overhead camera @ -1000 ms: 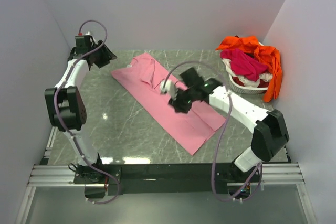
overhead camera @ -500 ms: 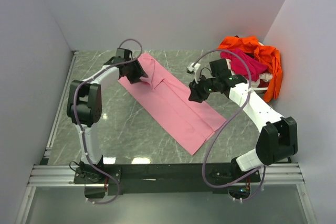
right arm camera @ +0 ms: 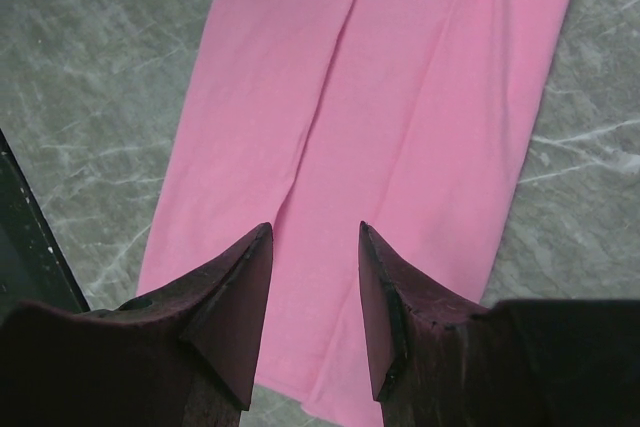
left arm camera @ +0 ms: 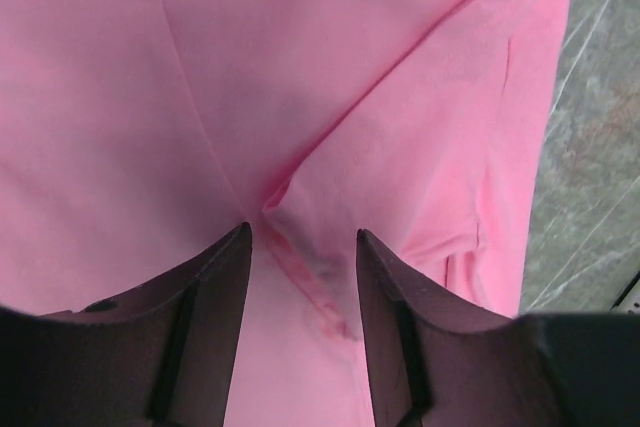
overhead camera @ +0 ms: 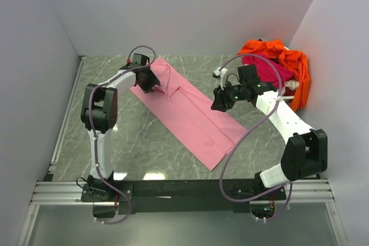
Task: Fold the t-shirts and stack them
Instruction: Fold the tshirt
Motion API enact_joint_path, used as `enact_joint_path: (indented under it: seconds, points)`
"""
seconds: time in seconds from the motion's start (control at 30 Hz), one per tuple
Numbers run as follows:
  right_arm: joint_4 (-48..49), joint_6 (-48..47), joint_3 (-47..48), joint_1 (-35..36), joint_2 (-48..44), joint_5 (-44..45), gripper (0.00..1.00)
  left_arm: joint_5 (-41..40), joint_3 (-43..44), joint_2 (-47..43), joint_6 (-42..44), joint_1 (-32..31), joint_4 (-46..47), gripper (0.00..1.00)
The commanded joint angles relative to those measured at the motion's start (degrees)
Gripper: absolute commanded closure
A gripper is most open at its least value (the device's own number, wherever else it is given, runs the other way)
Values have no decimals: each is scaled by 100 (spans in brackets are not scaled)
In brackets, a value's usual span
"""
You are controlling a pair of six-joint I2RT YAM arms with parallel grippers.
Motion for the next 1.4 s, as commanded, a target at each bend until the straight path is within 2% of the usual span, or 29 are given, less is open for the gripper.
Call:
enact_joint_path:
  seconds: [0.0, 0.13, 0.17, 0.23, 0.37, 0.53, 0.63, 0.8, 1.0, 1.03, 1.13, 1.23, 1.37]
  points:
    - [73, 42, -7, -31, -91, -183, 53, -126, 320, 173, -138, -24, 56, 49]
    - [3, -2, 28, -48, -38, -192, 53, -170, 531, 332, -138, -24, -5, 51]
    - [-6, -11, 28, -49, -38, -200, 53, -144, 558, 358, -138, -24, 30, 58]
    - [-24, -29, 28, -57, -38, -201, 54, -126, 610, 402, -138, -24, 83, 63]
    - [-50, -46, 37, -57, -47, -227, 54, 5, 689, 350, -59, -24, 276, 83]
    - [-94, -108, 45, -75, -12, -236, 54, 471, 1110, 463, 221, -76, 294, 92]
    - [-129, -125, 63, -101, -3, -244, 54, 857, 1339, 613, 397, -164, 338, 93]
    - [-129, -134, 54, -171, -56, -288, 55, 1542, 1665, 990, 591, -384, 364, 89]
    - [-173, -152, 54, -242, -12, -280, 55, 2387, 2095, 1237, 1144, -595, 268, 64]
    - [-182, -160, 63, -251, -12, -280, 55, 2414, 2131, 1220, 1276, -612, 250, 58]
    - [-208, -169, 80, -259, 32, -253, 55, 2440, 2236, 1106, 1557, -630, 197, 52]
    - [-208, -169, 81, -251, 67, -218, 55, 2423, 2307, 930, 1777, -630, 180, 50]
    - [-199, -134, 81, -277, 111, -139, 55, 1993, 2097, 281, 2155, -630, 206, 50]
